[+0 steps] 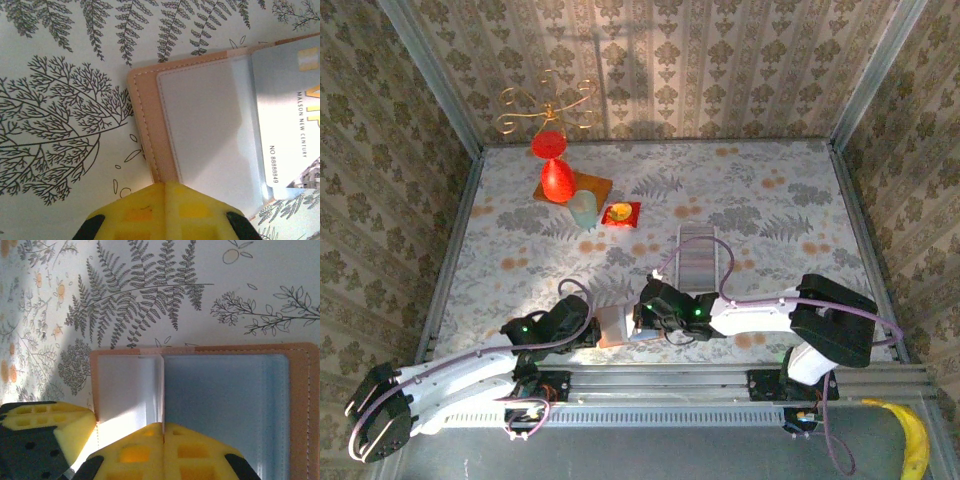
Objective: Put the credit cards into the card holder
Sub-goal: Insert the credit card into the card slot.
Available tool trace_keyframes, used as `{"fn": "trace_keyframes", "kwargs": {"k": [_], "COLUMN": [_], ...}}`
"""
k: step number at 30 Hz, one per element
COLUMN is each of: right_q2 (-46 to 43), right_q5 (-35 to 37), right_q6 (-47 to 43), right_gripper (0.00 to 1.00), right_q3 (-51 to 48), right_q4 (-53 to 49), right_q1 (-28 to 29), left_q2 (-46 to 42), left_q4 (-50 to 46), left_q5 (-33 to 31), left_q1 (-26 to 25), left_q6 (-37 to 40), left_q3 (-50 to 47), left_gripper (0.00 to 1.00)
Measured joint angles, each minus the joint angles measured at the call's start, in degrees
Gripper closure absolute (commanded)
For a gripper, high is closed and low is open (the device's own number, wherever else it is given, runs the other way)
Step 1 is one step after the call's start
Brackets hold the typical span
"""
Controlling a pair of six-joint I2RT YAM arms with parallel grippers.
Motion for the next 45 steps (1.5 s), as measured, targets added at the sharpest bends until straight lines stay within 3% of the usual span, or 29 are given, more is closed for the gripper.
{"fn": "trace_keyframes", "kwargs": {"k": [45], "right_q2": [1.22], "right_q5": [-1.64], "right_q6": [8.52], "right_gripper": [1.00], "right_q3": [-6.03], "right_q4": [14.29], "right_q1": [1.57], "left_q2": [-0.02], "left_q4": [0.00], "left_q5": [0.00], "left_q1": [0.00], "left_q6": [-0.02], "left_q3": [-0.04], "left_gripper": [0.96]}}
